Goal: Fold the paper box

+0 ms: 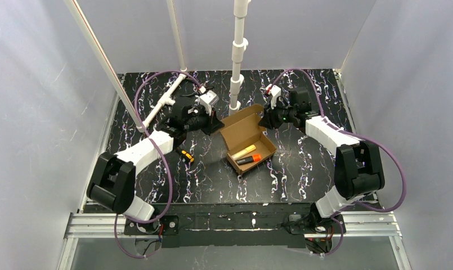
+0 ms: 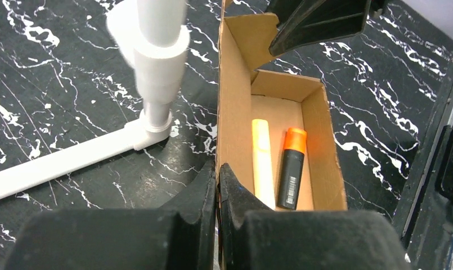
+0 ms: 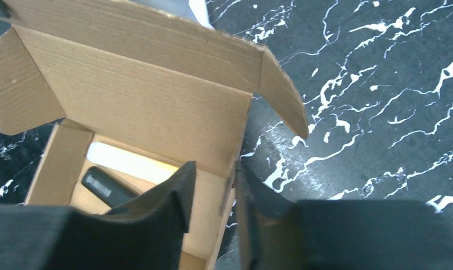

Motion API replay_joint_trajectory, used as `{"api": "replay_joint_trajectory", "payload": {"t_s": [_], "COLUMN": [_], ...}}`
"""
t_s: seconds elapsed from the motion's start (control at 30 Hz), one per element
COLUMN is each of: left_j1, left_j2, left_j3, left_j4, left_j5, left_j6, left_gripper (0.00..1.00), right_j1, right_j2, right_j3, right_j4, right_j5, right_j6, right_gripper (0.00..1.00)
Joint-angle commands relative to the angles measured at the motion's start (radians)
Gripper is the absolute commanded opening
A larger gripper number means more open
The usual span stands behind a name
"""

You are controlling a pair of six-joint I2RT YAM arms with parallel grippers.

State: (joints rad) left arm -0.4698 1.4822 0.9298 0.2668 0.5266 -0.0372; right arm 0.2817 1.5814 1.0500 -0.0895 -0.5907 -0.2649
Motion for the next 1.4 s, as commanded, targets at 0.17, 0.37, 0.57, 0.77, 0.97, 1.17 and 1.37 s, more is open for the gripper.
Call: {"api": "replay_joint_trajectory", "payload": {"t_s": [0.17, 0.37, 0.57, 0.77, 0.97, 1.17, 1.37], "left_j1": [-0.098, -0.137, -0.176, -0.2, -0.233, -0.254, -0.264], "left_j2": [-0.199, -0.242, -0.261, -0.257, -0.264, -0.247, -0.235], "left_j3": [-0.063, -0.08, -0.087, -0.103, -0.123, -0.135, -0.126], "left_j4": [-0.043, -0.074, -0.102, -0.109, -0.109, -0.108, -0.107], "left_j5": [-0.156, -0.176, -0.204, -0.211, -0.242, -0.281, -0.337], "left_j6": [0.211, 0.312, 0.367, 0.381, 0.382, 0.364, 0.346], "left_gripper": [0.0, 0.0, 0.0, 0.0, 0.0, 0.0, 0.0], "right_j1": [-0.043, -0.19, -0.313, -0.287, -0.136, -0.093, -0.054], "right_j2": [-0.219, -0.358, -0.309, -0.165, -0.009, 0.04, 0.063], "right_j3": [-0.044, -0.082, -0.15, -0.204, -0.129, -0.11, -0.093], "right_j4": [-0.162, -0.254, -0.04, 0.221, 0.257, 0.252, 0.22], "right_j5": [-0.148, -0.303, -0.169, -0.09, -0.052, -0.061, -0.125], "right_j6": [-0.145, -0.207, 0.074, 0.321, 0.347, 0.34, 0.296], "right_gripper": [0.73, 0.79, 0.37, 0.29, 0.29, 0.29, 0.28]}}
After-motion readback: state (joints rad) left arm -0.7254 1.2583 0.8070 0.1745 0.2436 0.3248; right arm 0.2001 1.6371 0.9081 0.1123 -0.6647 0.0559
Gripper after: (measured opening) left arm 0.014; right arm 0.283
